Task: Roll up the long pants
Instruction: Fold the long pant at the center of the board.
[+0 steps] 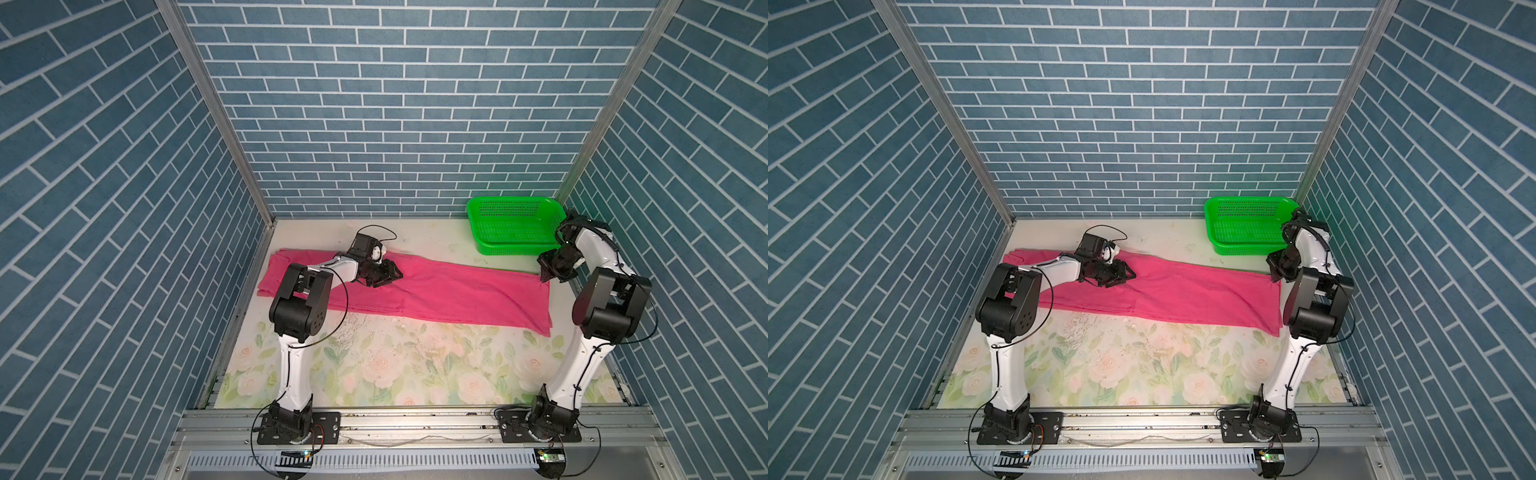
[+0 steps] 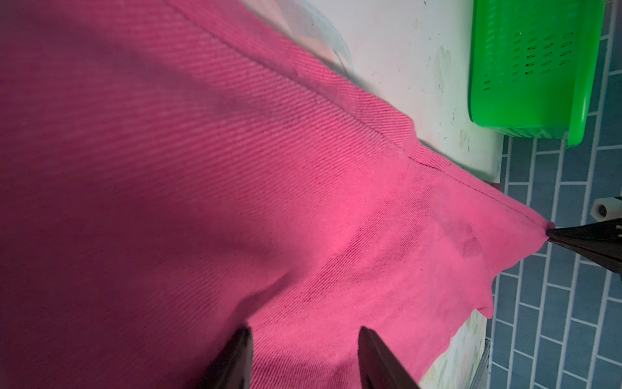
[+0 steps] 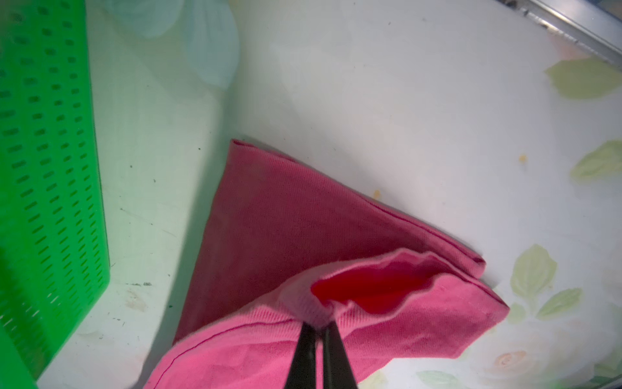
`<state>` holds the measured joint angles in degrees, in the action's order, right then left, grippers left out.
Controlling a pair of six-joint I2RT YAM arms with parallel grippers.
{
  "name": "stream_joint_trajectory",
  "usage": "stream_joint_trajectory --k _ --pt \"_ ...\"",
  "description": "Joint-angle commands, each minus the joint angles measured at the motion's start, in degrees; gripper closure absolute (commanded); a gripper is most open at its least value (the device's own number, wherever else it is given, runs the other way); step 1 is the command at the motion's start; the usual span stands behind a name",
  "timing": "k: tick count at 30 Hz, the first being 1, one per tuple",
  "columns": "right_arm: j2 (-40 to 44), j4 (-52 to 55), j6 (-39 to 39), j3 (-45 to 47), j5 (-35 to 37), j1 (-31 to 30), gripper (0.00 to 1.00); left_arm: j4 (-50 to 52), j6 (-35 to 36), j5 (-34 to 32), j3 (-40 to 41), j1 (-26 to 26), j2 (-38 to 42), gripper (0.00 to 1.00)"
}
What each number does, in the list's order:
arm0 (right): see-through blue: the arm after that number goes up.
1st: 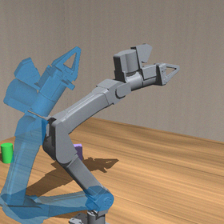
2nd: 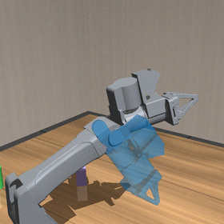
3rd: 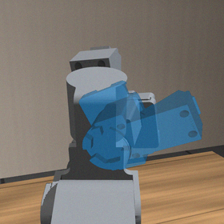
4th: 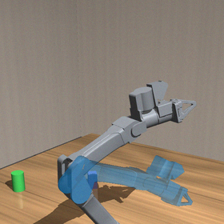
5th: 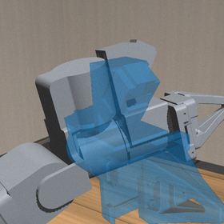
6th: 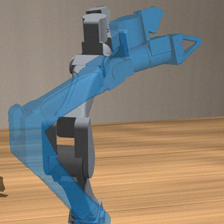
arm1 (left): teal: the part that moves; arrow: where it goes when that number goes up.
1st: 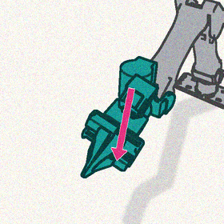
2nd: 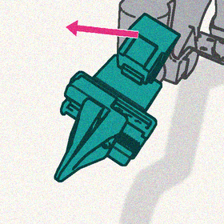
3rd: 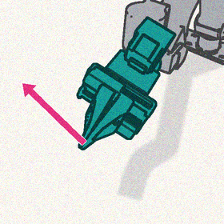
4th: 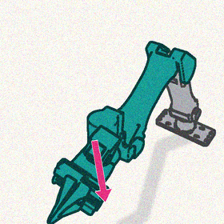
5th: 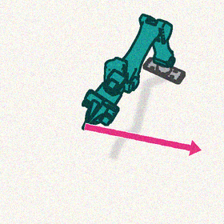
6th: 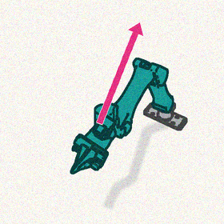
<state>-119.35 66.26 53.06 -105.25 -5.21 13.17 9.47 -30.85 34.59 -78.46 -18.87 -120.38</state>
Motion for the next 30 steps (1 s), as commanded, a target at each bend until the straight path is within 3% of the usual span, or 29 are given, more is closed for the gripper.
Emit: stream_joint_trajectory --k 1,13,30 --pt "-3.5 1.4 -0.1 -4.4 0.7 -0.2 1.0 4.5 0.9 -3.5 1.1 0.7 -0.7 0.45" --pt "-10.3 1.2 0.3 -12.1 0.6 -0.1 1.0 4.5 0.9 -3.7 1.6 0.7 -0.6 0.45" --pt "-13.8 -4.1 -0.5 -8.8 5.6 -0.2 1.0 5.6 1.2 -4.2 1.2 0.7 -0.8 0.45"
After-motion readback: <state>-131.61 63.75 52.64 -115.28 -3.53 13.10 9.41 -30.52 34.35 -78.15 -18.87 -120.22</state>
